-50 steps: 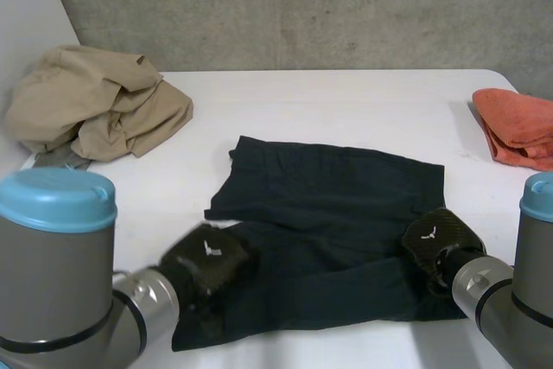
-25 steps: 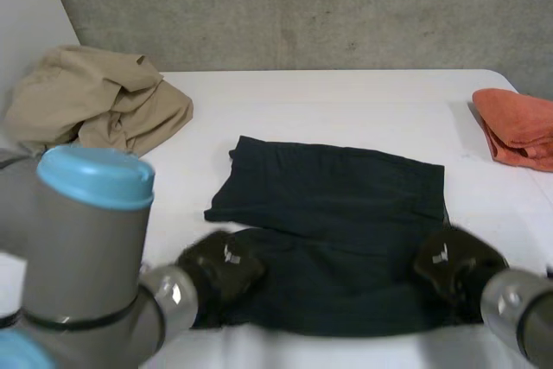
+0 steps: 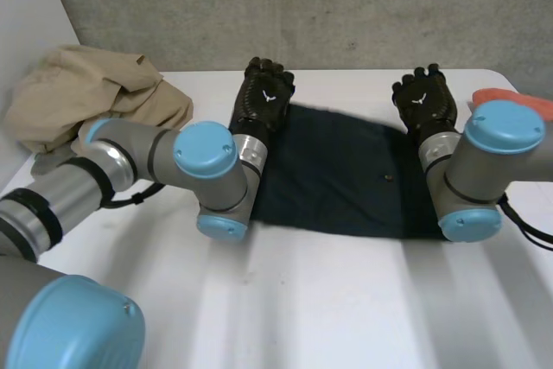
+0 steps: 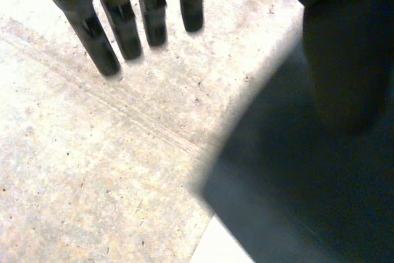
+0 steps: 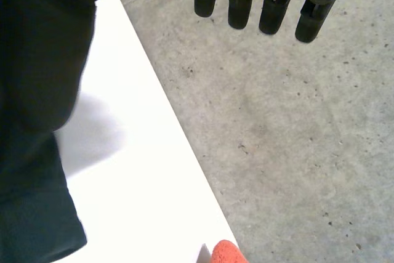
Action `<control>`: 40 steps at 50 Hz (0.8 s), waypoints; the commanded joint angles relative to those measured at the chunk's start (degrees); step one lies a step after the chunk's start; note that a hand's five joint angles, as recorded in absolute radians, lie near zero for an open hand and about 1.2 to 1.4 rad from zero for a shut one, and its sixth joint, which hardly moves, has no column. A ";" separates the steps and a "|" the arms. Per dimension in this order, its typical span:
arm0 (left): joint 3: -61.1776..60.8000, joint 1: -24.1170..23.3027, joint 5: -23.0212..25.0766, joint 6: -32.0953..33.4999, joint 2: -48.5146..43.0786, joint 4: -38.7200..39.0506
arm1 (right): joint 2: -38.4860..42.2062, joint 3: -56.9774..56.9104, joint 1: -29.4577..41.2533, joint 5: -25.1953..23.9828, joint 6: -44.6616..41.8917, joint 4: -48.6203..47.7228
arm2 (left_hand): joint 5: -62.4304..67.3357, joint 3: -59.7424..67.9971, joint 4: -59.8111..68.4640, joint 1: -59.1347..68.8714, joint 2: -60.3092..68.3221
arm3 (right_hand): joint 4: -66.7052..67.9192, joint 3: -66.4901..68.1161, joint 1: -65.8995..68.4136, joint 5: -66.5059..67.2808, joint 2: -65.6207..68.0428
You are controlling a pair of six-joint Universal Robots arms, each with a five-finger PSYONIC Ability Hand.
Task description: Fold the laundry.
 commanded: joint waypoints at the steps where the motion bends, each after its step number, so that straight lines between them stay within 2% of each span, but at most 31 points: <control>1: -3.54 -1.83 -0.37 -0.14 2.18 0.05 | 0.61 -1.96 -0.26 0.78 -0.22 2.27 | -5.16 -5.36 -4.68 -1.89 -5.12 | -4.75 -4.57 -3.63 -4.47 -3.77; 5: -10.83 -2.54 -0.28 -2.43 11.31 0.14 | -6.50 1.63 -0.61 1.39 4.69 5.96 | -5.16 -5.36 -4.68 -1.89 -5.12 | -4.75 -4.57 -3.63 -4.47 -3.77; 8: -18.21 -2.89 -0.28 -5.06 18.78 -0.04 | -15.64 6.20 -2.10 1.13 9.17 12.98 | -5.16 -5.36 -4.68 -1.89 -5.12 | -4.75 -4.57 -3.63 -4.47 -3.77; 11: -25.15 -3.50 -0.37 -8.40 25.72 -0.39 | -23.46 11.99 -4.56 0.17 15.49 25.00 | -5.16 -5.36 -4.68 -1.89 -5.12 | -4.75 -4.57 -3.63 -4.47 -3.77; 14: -32.80 -3.42 -0.11 -13.58 31.62 -0.57 | -23.83 15.95 -5.70 -2.02 20.15 32.57 | -5.16 -5.36 -4.68 -1.89 -5.12 | -4.75 -4.57 -3.63 -4.47 -3.77; 17: -38.51 -3.15 0.33 -18.41 35.05 -0.57 | -23.83 19.38 -7.19 -4.14 22.10 35.14 | -5.16 -5.36 -4.68 -1.89 -5.12 | -3.33 -3.15 -2.21 -3.05 -2.35; 21: -43.44 -3.06 0.60 -22.37 36.46 -0.57 | -23.57 25.10 -10.09 -10.10 22.81 29.11 | -5.16 -5.36 -4.68 -1.89 -5.12 | -0.65 -0.46 0.48 -0.36 0.34; 23: -44.94 -3.06 0.69 -22.73 36.38 -0.48 | -21.39 25.90 -10.45 -11.43 23.33 25.42 | -5.16 -5.36 -4.68 -1.89 -5.12 | 0.20 0.38 1.32 0.49 1.19; 25: -45.21 -2.98 0.60 -22.73 36.29 -0.48 | -18.92 25.90 -10.45 -11.62 22.99 23.38 | -5.16 -5.36 -4.68 -1.89 -5.12 | 1.04 1.23 2.17 1.33 2.03; 27: -45.47 -2.98 0.60 -22.82 36.20 -0.48 | -15.93 25.02 -10.45 -10.57 22.63 21.18 | -5.16 -5.36 -4.68 -1.89 -5.12 | 8.24 8.42 9.36 8.53 9.23; 28: -45.56 -3.06 0.51 -23.00 36.11 -0.48 | -15.23 24.67 -10.54 -10.13 22.63 20.74 | -5.16 -5.36 -4.68 -1.89 -5.12 | 13.78 13.96 14.90 14.06 14.76; 31: -45.56 -3.24 0.33 -23.09 36.29 -0.48 | -14.78 23.09 -10.98 -6.89 22.37 20.21 | -5.16 -5.36 -4.68 -1.89 -5.12 | 65.09 65.27 66.21 65.38 66.08; 34: -46.08 -3.33 0.16 -23.09 36.64 -0.57 | -15.65 24.40 -12.21 -3.98 22.11 18.11 | -5.16 -5.36 -4.68 -1.89 -5.12 | 65.25 65.43 66.37 65.53 66.23; 37: -46.79 -3.33 0.33 -22.91 38.39 -0.57 | -21.79 26.69 -14.14 -1.95 20.27 14.33 | -5.16 -5.36 -4.68 -1.89 -5.12 | 65.25 65.43 66.37 65.53 66.23; 40: -47.49 -3.24 0.51 -23.08 40.77 -0.48 | -27.17 27.75 -16.34 -1.60 11.76 15.19 | -5.16 -5.36 -4.68 -1.89 -5.12 | 65.25 65.43 66.37 65.53 66.23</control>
